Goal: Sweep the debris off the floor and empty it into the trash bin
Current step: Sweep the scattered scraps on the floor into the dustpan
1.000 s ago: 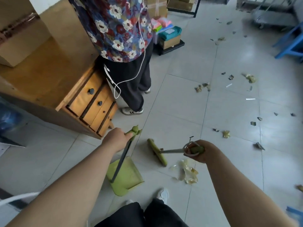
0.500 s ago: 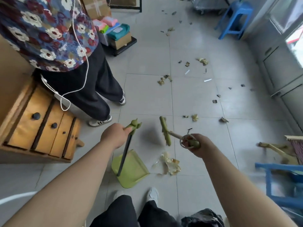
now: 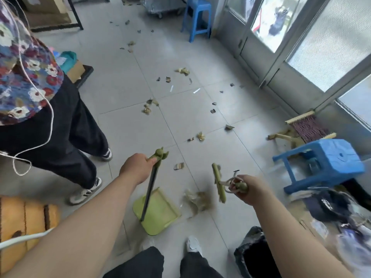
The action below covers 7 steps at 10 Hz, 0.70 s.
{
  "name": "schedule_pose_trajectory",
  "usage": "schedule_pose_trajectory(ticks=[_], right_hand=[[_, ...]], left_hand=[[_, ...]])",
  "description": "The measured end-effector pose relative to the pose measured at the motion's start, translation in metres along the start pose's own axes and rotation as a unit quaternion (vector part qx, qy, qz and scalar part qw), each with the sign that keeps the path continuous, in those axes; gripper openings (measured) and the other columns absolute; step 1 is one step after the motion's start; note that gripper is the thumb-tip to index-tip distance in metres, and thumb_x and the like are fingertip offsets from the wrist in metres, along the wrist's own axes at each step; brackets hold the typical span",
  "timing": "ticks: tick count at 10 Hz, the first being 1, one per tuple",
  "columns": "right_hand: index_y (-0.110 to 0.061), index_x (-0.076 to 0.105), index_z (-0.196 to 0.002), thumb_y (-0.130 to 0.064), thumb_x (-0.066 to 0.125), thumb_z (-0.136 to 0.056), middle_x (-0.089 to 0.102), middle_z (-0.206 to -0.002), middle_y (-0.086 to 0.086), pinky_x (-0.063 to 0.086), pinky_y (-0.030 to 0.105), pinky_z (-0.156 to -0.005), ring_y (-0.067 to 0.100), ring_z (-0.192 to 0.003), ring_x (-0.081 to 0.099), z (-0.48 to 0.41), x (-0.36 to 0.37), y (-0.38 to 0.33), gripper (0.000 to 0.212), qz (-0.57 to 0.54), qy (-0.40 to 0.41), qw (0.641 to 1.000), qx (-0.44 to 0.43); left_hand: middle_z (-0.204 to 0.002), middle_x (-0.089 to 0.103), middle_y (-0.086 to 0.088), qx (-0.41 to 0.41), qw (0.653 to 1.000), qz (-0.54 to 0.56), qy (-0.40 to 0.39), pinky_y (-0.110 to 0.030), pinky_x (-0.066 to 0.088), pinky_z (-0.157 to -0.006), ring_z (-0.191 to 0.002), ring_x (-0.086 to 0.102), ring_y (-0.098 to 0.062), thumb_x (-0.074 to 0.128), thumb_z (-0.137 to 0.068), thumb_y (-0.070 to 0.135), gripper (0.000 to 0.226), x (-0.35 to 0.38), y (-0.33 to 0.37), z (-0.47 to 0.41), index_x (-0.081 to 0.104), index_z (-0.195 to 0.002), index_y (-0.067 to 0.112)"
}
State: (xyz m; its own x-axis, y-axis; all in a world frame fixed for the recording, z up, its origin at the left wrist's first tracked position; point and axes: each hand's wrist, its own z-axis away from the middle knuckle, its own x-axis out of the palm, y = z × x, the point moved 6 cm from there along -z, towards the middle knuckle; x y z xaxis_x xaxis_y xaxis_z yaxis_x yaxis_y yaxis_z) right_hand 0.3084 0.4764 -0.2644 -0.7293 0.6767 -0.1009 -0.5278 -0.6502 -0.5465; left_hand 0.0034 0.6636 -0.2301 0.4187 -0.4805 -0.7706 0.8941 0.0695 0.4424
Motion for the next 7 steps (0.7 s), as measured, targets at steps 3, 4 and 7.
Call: schedule_pose_trajectory(ticks=[3, 4, 7], right_hand=[[-0.008, 0.048, -0.076, -0.005, 0.043, -0.096, 0.055, -0.062, 0.004, 0.043, 0.015, -0.034, 0.007, -0.029, 0.052, 0.009, 0.047, 0.077, 0.020, -0.165, 0.043, 0.984, 0.049], [-0.009, 0.048, -0.081, -0.004, 0.042, -0.097, 0.048, -0.079, 0.006, 0.046, 0.016, -0.035, 0.012, -0.046, 0.059, 0.004, 0.081, 0.085, 0.018, -0.184, 0.044, 0.980, 0.056], [-0.009, 0.040, -0.139, 0.003, 0.054, -0.090, 0.048, -0.098, 0.017, 0.047, 0.022, -0.033, 0.020, -0.068, 0.047, -0.021, 0.188, 0.044, 0.052, -0.355, 0.019, 0.927, 0.118]], left_hand=[[-0.081, 0.069, -0.014, 0.057, 0.997, -0.033, -0.027, -0.033, 0.043, -0.065, -0.077, 0.061, -0.032, 0.050, -0.094, 0.052, 0.050, -0.023, -0.015, -0.032, 0.059, -0.071, 0.008], [-0.076, 0.066, -0.011, 0.055, 0.997, -0.043, -0.033, -0.032, 0.042, -0.064, -0.074, 0.060, -0.031, 0.050, -0.093, 0.052, 0.050, -0.030, -0.028, -0.040, 0.058, -0.071, 0.009], [-0.063, 0.056, -0.005, 0.026, 0.998, -0.050, -0.025, -0.032, 0.039, -0.059, -0.062, 0.052, -0.028, 0.049, -0.091, 0.057, 0.054, -0.053, -0.060, -0.062, 0.053, -0.066, 0.010]])
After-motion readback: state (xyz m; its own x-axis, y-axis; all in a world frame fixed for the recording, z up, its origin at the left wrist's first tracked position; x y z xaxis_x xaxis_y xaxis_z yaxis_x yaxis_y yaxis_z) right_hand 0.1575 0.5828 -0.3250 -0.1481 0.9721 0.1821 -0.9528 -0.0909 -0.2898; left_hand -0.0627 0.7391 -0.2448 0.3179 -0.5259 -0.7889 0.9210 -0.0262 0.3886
